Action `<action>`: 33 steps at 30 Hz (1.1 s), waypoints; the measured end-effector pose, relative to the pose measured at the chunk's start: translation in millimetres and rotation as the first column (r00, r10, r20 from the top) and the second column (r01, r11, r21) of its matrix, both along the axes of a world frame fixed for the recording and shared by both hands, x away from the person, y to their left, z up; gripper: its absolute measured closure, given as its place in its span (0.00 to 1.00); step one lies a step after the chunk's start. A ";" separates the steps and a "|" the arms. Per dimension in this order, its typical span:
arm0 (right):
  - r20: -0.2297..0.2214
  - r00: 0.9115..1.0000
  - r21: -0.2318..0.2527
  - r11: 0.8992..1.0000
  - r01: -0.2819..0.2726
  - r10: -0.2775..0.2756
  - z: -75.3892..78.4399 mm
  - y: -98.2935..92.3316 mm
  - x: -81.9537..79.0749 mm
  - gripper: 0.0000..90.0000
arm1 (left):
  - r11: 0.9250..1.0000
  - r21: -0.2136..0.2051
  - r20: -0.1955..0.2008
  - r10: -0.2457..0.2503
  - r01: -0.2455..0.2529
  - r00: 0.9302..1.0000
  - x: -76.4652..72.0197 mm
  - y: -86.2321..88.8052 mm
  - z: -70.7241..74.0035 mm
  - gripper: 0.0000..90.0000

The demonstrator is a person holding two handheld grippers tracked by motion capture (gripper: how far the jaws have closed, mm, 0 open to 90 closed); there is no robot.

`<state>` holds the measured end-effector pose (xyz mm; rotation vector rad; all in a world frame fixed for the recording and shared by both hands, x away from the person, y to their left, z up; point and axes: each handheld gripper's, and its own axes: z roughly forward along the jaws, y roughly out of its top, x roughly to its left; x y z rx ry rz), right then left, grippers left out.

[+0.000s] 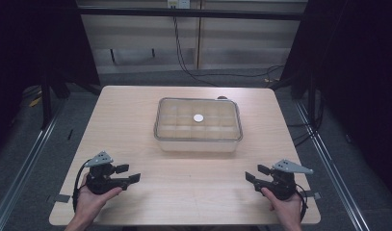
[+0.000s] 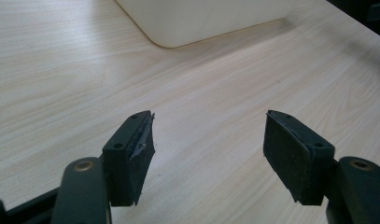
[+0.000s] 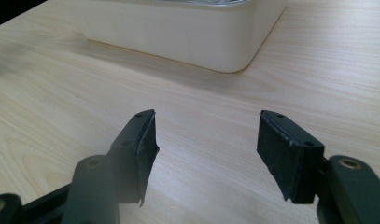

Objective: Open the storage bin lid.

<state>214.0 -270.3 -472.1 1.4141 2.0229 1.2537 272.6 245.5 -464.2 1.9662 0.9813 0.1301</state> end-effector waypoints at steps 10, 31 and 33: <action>-0.034 0.999 -0.025 0.999 -0.020 0.019 4.8 3.6 -0.5 0.43 | 1.000 0.011 0.005 -0.003 0.003 1.000 -0.9 -2.6 1.1 0.35; -0.035 0.997 0.044 0.996 -0.073 0.075 25.1 9.1 10.5 0.35 | 1.000 0.014 0.031 -0.025 0.025 0.999 7.0 -22.3 14.5 0.40; -0.037 0.997 0.040 0.997 -0.072 0.073 26.2 9.3 11.6 0.35 | 1.000 0.013 0.033 -0.027 0.026 0.999 8.8 -24.8 16.2 0.40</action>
